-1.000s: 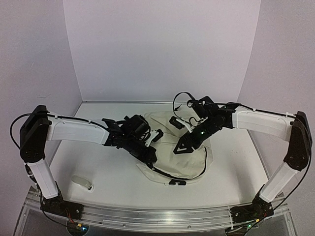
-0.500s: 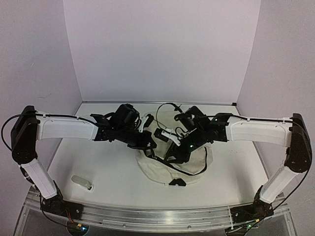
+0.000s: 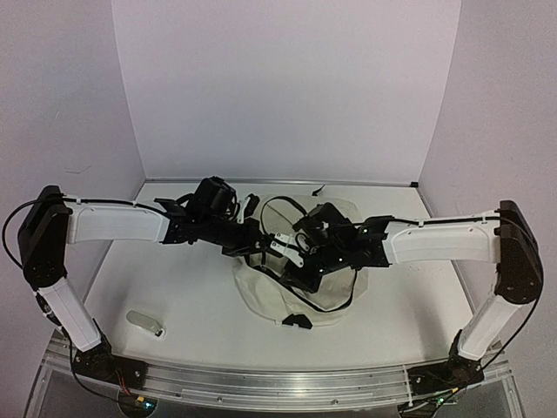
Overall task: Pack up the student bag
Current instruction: Zip the student bag at the center of the board.
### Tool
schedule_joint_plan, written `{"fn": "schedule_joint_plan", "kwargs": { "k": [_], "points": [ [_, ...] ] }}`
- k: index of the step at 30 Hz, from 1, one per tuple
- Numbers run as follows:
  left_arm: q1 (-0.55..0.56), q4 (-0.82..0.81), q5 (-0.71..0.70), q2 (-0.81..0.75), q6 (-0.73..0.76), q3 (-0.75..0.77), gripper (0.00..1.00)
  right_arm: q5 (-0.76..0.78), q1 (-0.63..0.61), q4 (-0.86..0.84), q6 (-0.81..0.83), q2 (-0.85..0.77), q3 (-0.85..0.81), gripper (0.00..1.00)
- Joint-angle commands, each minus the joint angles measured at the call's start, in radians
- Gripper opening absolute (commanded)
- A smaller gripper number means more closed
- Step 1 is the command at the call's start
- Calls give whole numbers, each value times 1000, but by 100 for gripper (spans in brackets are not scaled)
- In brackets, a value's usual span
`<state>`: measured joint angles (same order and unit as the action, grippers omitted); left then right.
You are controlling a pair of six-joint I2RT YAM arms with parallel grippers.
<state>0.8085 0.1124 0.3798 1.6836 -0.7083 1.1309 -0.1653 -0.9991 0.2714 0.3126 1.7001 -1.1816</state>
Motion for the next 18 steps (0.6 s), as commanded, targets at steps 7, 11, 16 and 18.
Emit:
{"fn": "schedule_joint_plan", "kwargs": {
  "k": [7,11,16,18],
  "points": [
    [-19,-53,5,-10,-17,-14,0,4,-21,-50,-46,45,-68,44],
    [-22,-51,7,-5,-15,-12,0,31,-22,-33,-39,39,-100,46],
    [-27,-52,9,-2,-12,-13,0,-21,-22,68,-26,31,-183,48],
    [-29,-53,11,-4,-11,-13,0,-46,-24,92,-34,37,-191,49]
  ]
}}
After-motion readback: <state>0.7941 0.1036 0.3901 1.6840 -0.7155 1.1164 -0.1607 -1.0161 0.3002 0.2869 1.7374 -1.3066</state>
